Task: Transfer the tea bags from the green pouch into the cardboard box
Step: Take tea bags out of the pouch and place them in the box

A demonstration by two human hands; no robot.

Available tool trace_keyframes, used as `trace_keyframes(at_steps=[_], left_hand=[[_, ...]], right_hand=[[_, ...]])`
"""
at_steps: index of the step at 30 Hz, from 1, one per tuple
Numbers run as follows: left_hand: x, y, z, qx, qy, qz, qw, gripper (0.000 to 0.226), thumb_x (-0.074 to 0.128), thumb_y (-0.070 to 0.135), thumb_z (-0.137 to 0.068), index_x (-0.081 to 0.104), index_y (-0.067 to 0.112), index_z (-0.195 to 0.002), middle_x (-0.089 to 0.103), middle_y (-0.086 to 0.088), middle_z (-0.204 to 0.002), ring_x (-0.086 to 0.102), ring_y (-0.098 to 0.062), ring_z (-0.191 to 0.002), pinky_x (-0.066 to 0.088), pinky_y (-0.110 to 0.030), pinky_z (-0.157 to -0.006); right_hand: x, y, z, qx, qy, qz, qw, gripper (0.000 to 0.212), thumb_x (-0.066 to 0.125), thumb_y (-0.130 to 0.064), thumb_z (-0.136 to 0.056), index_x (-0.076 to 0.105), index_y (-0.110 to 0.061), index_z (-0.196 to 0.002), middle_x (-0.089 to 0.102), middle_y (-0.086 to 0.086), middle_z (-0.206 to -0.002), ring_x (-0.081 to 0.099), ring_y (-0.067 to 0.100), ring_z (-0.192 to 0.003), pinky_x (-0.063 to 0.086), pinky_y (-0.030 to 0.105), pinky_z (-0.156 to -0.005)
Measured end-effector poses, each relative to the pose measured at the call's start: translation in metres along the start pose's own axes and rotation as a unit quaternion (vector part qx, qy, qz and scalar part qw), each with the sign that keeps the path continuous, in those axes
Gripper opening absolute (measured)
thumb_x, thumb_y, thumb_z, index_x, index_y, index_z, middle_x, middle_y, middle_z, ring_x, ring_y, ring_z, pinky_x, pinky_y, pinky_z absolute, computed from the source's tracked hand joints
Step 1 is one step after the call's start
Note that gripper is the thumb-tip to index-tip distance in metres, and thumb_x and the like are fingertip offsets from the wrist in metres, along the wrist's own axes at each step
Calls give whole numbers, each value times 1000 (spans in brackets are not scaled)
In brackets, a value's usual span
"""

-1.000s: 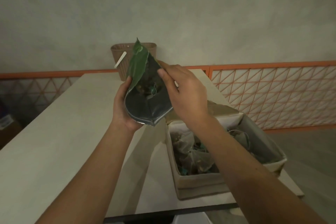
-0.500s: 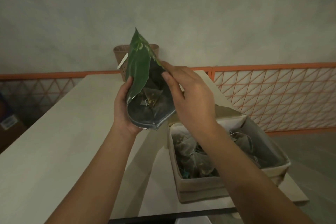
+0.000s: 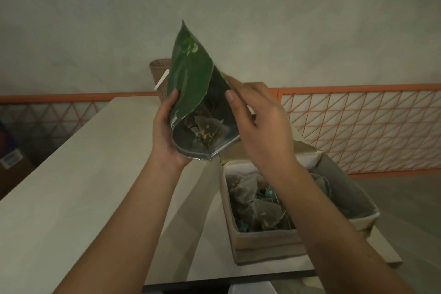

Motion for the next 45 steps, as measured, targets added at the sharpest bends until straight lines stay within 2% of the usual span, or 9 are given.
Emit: trace_keyframes(at_steps=[7,10,14,20,24,31,36,42,45], left_hand=[[-10,-17,-2,-27,9,38,999,60,45,51,-99,54,14,-146,58,-18,-143,66,-37,-112,57,-49,-94],[-13,-22,2,-17,27,33,999,56,43,49,-99,72,7,-122,68,-19,-125,73,-35,-99,61,-47,-83],[-11,-26,1,-15,17,48,999,55,44,49,-99,69,7,-126,67,-16,-126,70,-33,-105,60,-46,-89],[-6,-27,0,-19,-8,50,999,67,53,48,-93,45,18,-153,43,-10,-158,47,-33,-140,47,-52,-106],[-10,-26,0,-19,-11,58,998,60,45,49,-100,46,20,-152,59,-11,-139,64,-33,-117,56,-49,-96],[-16,-29,3,-17,-15,72,997,48,40,49,-103,63,16,-130,67,-10,-124,70,-31,-106,59,-47,-88],[-16,-32,8,-27,-2,61,998,52,41,49,-102,51,21,-144,60,-8,-134,66,-31,-112,58,-46,-91],[-21,-35,9,-44,4,38,998,60,42,50,-102,38,22,-155,59,-7,-133,64,-29,-113,58,-45,-92],[-23,-37,9,-54,8,51,997,57,40,51,-103,42,23,-153,60,-7,-132,64,-30,-114,58,-45,-90]], right_hand=[[2,5,20,94,-32,-116,988,44,67,-18,-89,42,-28,-124,42,-11,-131,52,-2,-111,55,21,-84],[6,12,36,88,-78,-33,992,34,72,-27,-83,53,-25,-111,33,-6,-139,41,-14,-110,42,2,-86],[11,17,53,113,-144,70,981,47,70,-52,-77,59,-32,-118,33,-3,-139,45,15,-125,48,24,-95],[-11,14,61,159,-99,-10,982,13,74,-35,-80,62,-30,-84,46,-15,-121,51,-2,-108,42,6,-88],[-42,16,62,214,-25,-121,969,11,68,-30,-82,59,-23,-80,63,-12,-98,62,5,-93,52,22,-82],[-58,38,70,253,-69,-57,963,13,74,-25,-83,61,-26,-80,66,-11,-76,59,4,-66,46,15,-57],[-48,46,87,200,-229,121,945,13,66,-43,-86,70,-33,-93,60,-23,-91,52,-2,-85,45,18,-77],[-40,40,89,180,-304,78,932,27,51,-42,-94,71,-31,-107,72,-14,-93,64,1,-85,53,25,-84],[-37,31,82,166,-224,62,958,24,51,-40,-90,71,-32,-101,69,-19,-91,61,-3,-84,52,20,-82]])
Point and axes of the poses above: each hand's wrist, its own z-axis away from the middle knuckle, its own x-axis out of the palm, y = z × x, the point moved 2 cm from there along -z, towards the middle knuckle
